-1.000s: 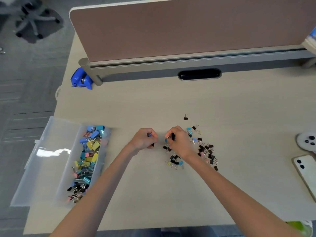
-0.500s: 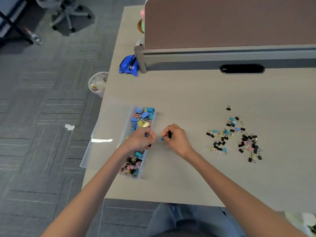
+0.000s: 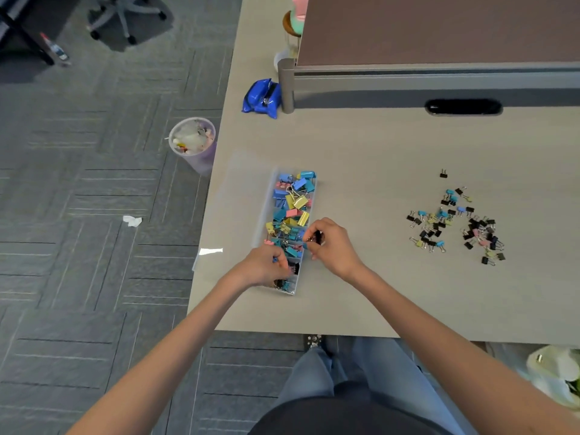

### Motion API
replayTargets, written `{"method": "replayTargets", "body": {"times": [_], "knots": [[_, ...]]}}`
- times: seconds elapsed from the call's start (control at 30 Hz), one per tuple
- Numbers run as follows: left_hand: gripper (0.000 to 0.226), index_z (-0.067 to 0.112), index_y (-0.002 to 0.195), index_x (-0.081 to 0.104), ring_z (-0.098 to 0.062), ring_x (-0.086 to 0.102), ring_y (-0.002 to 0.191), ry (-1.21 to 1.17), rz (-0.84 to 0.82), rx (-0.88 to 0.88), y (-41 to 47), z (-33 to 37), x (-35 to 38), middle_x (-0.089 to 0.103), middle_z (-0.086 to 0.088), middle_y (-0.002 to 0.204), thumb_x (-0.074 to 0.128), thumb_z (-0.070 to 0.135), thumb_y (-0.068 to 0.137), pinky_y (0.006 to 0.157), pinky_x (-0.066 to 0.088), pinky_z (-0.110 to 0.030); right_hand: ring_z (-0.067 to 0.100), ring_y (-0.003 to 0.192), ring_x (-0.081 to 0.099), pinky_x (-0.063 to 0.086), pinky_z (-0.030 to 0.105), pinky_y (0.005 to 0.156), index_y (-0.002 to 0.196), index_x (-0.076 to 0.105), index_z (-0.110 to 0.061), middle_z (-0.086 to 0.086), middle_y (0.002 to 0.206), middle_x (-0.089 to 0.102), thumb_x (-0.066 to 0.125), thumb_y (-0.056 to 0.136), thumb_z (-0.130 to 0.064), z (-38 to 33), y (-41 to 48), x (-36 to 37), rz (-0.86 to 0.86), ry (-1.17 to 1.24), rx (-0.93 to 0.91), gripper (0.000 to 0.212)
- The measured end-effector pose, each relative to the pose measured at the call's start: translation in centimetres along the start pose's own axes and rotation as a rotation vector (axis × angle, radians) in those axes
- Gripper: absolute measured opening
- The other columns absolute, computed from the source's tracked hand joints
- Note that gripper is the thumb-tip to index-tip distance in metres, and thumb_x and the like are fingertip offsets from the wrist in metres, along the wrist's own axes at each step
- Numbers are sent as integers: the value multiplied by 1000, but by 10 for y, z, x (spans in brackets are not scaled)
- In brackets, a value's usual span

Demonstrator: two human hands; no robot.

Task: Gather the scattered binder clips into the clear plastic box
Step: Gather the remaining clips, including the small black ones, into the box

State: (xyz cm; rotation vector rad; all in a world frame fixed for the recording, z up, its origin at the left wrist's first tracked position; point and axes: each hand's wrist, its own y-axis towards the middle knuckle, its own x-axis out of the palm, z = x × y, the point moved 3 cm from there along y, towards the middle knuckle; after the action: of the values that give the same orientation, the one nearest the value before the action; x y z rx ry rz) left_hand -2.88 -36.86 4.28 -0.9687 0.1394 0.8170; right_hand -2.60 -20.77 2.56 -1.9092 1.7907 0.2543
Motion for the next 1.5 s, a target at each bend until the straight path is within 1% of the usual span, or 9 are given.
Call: {"method": "replayTargets", "body": {"times": [0.1, 0.27, 0.4, 0.5, 0.67, 0.83, 1.0, 1.27, 1.5], "knots": [[17, 15, 72, 57, -10, 52, 71, 94, 71, 62, -1, -8, 11, 53, 6, 76, 57, 1, 83, 58, 40, -15, 8, 65, 53, 52, 19, 54, 81, 61, -12, -9, 84, 47, 62, 83, 8, 0, -7, 4, 0, -11, 7, 21], [23, 16, 70, 55, -24, 56, 87, 161, 193, 101, 1, -22, 22, 57, -6, 91, 56, -6, 77, 67, 40, -26, 11, 63, 55, 55, 27, 56, 82, 63, -10, -2, 88, 50, 62, 84, 7, 2, -14, 8, 3, -44, 34, 17], [31, 22, 71, 50, -24, 56, 93, 122, 238, 90, 0, -29, 26, 56, -8, 104, 54, -9, 76, 73, 43, -28, 11, 62, 55, 51, 17, 51, 82, 63, -10, 2, 92, 53, 62, 84, 7, 4, -20, 11, -5, -47, 46, 16], [32, 20, 80, 54, -19, 52, 86, 90, 242, 67, 0, -34, 24, 55, -6, 108, 52, -12, 76, 64, 39, -22, 11, 65, 55, 51, 17, 52, 81, 61, -13, 1, 92, 52, 62, 84, 8, 5, -23, 14, -12, -39, 42, 21], [34, 19, 90, 58, -14, 49, 81, 58, 242, 70, -1, -38, 20, 54, 0, 95, 50, -12, 80, 52, 36, -8, 15, 75, 56, 56, 34, 69, 81, 60, -18, -3, 91, 53, 65, 83, 2, 7, -24, 22, -20, -92, 13, 21], [36, 12, 99, 62, -14, 55, 82, 27, 235, 63, -5, -44, 11, 61, -4, 92, 44, -13, 82, 52, 37, -8, 13, 77, 51, 47, 28, 73, 83, 61, -18, -1, 92, 52, 64, 83, 1, -2, -26, 30, -69, -130, -33, 19], [38, 16, 86, 62, -18, 63, 87, 18, 284, 92, -8, -50, -1, 65, -4, 89, 42, -16, 78, 75, 46, -22, 10, 75, 51, 39, 20, 69, 85, 62, -19, 1, 95, 55, 66, 83, -3, -11, -27, 43, -198, -231, -83, 17], [34, 17, 81, 65, -17, 66, 84, -8, 374, 104, -14, -58, -11, 67, -1, 82, 48, -12, 77, 78, 53, -31, 25, 90, 61, 48, 34, 74, 101, 62, -16, 4, 101, 68, 63, 83, -6, -10, -30, 60, -307, -502, -161, 21], [36, 24, 76, 62, -12, 63, 75, -37, 400, 105, -15, -54, -7, 64, 9, 77, 51, -10, 80, 74, 51, -27, 13, 83, 65, 54, 34, 80, 96, 65, -15, 0, 90, 70, 57, 82, 2, -5, -30, 49, -272, -349, -117, 24]]}}
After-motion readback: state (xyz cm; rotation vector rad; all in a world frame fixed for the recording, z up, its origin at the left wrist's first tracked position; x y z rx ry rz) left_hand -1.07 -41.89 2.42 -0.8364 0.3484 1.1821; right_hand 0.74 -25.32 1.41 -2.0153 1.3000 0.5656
